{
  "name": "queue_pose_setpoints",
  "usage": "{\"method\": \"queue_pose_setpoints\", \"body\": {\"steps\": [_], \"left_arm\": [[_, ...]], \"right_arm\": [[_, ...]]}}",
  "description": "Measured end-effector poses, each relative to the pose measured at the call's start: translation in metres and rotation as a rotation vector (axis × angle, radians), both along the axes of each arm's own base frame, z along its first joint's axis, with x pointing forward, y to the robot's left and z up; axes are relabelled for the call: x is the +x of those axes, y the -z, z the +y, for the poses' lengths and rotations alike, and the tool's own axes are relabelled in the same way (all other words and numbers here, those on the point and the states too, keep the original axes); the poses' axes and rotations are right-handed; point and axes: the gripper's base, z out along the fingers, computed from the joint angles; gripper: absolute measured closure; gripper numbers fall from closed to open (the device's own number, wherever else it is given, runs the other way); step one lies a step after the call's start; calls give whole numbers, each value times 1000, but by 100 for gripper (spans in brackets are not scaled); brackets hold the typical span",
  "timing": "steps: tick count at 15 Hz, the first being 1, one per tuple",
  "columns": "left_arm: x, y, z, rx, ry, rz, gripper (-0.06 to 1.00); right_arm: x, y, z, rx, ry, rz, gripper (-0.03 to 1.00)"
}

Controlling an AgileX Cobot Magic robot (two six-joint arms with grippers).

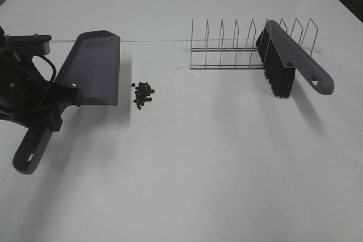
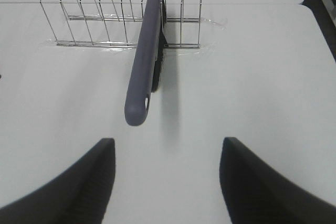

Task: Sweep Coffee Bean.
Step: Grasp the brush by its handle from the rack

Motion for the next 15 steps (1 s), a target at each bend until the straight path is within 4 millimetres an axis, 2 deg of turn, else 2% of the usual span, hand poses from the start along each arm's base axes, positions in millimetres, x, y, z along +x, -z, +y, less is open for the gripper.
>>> {"method": "queue_pose_setpoints", "body": {"steps": [1, 4, 5, 6, 7, 9, 11, 14, 15], "left_arm": [[0, 0, 0, 1, 1, -1, 59], [1, 0, 0, -2, 2, -16, 59], [2, 0, 0, -3, 2, -20, 59], [2, 0, 0, -3, 2, -20, 59], [2, -1, 0, -3, 2, -21, 59], [2, -1, 0, -3, 2, -21, 59], [2, -1, 0, -3, 2, -22, 59], [2, -1, 0, -4, 2, -23, 59], [2, -1, 0, -4, 2, -23, 59]], "right_arm": [[10, -3, 1, 9, -1, 14, 38], [85, -21, 8, 92, -24, 131, 38], [107, -24, 11, 105, -45, 176, 38], [119, -27, 12, 113, -54, 197, 39], [160, -31, 15, 128, -78, 276, 44], [201, -24, 17, 126, -94, 346, 48], [229, -15, 19, 125, -102, 379, 49], [285, 11, 44, 38, -155, 413, 49], [297, 17, 48, 25, -164, 415, 49]]}}
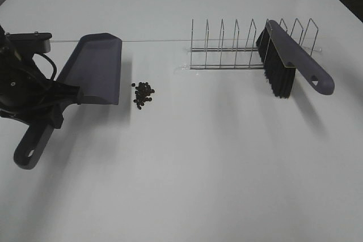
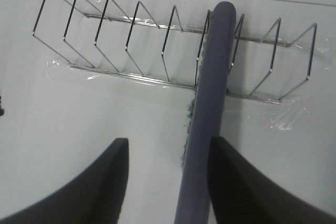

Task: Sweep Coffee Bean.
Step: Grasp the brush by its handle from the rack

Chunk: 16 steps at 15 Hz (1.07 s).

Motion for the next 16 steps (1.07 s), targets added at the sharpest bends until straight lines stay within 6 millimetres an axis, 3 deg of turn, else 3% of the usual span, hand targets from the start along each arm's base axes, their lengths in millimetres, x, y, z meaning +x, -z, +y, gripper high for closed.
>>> {"method": "queue_pose_setpoints", "body": {"steps": [5, 11, 16], "left_arm": [[0, 0, 0, 0, 0, 0, 59], [1, 0, 0, -3, 0, -10, 60], [2, -1, -1, -8, -1, -27, 60]], "right_arm": [[40, 47, -2, -75, 15, 74, 43], [53, 102, -3, -116, 10, 182, 40], [58, 130, -3, -115, 13, 236, 40]]}}
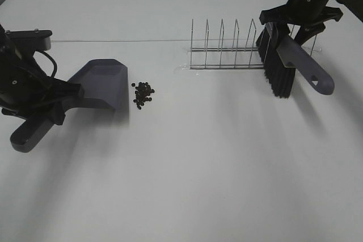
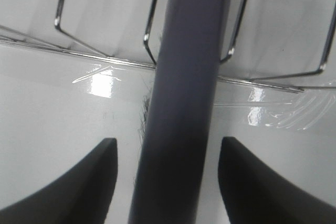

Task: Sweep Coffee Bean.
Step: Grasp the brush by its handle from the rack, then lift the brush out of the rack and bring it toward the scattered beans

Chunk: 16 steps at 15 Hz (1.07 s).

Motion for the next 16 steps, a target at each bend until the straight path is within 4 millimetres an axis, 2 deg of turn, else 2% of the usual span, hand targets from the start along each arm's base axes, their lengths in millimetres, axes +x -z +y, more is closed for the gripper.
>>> {"method": "queue_pose_setpoints", "body": {"steps": [4, 6, 12, 13, 14, 16], "left_arm": [[0, 0, 0, 0, 0, 0, 60], [0, 0, 0, 0, 0, 0, 60], [0, 0, 0, 0, 0, 0, 60], [0, 0, 0, 0, 1, 0, 60], [0, 0, 0, 1, 3, 0, 60], [0, 0, 0, 1, 4, 0, 60]], "right_arm": [[2, 15, 0, 8, 34, 29, 48], [2, 14, 0, 9, 47, 23, 59], [2, 9, -1, 17, 79, 44, 59], [3, 1, -1, 17, 87, 43, 59], [7, -27, -1, 21, 93, 4, 59], [10, -59, -1, 43, 116, -91, 59]]}}
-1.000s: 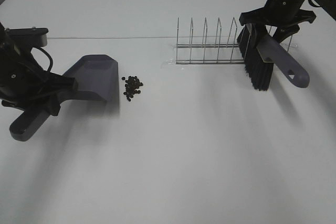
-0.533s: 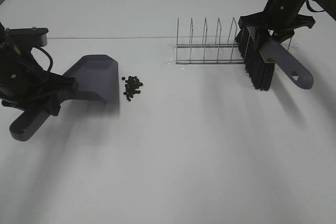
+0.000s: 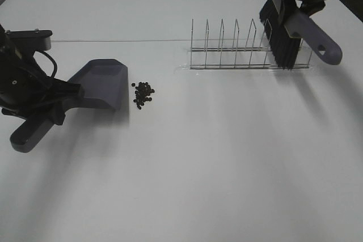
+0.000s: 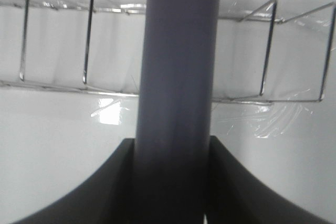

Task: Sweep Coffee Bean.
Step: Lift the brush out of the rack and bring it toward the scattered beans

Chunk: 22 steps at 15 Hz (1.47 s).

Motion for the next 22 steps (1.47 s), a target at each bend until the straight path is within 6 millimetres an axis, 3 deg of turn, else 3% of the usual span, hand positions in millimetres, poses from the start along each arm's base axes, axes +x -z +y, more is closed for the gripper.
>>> {"method": "queue_pose_setpoints", "body": {"steps": [4, 6, 8, 10, 13, 18, 19, 22], "left_arm": [[0, 0, 0, 1, 2, 0, 60], [0, 0, 0, 1, 4, 1, 60], [0, 0, 0, 1, 4, 1, 60], [-1, 9, 0, 5, -3, 49, 60], [-3, 36, -2, 3, -31, 167, 60], [-6, 67, -5, 0, -55, 294, 60], [-6, 73, -6, 3, -59, 319, 60], [-6, 73, -6, 4, -57, 323, 60]], "right_arm": [[-18, -58, -2, 24, 29, -109, 59], [-40, -88, -2, 47, 29, -136, 59], [-67, -96, 5, 70, 14, -90, 59], [-100, -79, 30, 23, -64, 19, 59], [-128, -37, 69, -76, -174, 158, 59], [-143, -12, 122, -133, -275, 77, 59], [-143, 3, 143, -172, -334, 59, 59], [-137, 34, 153, -246, -380, 89, 59]]}}
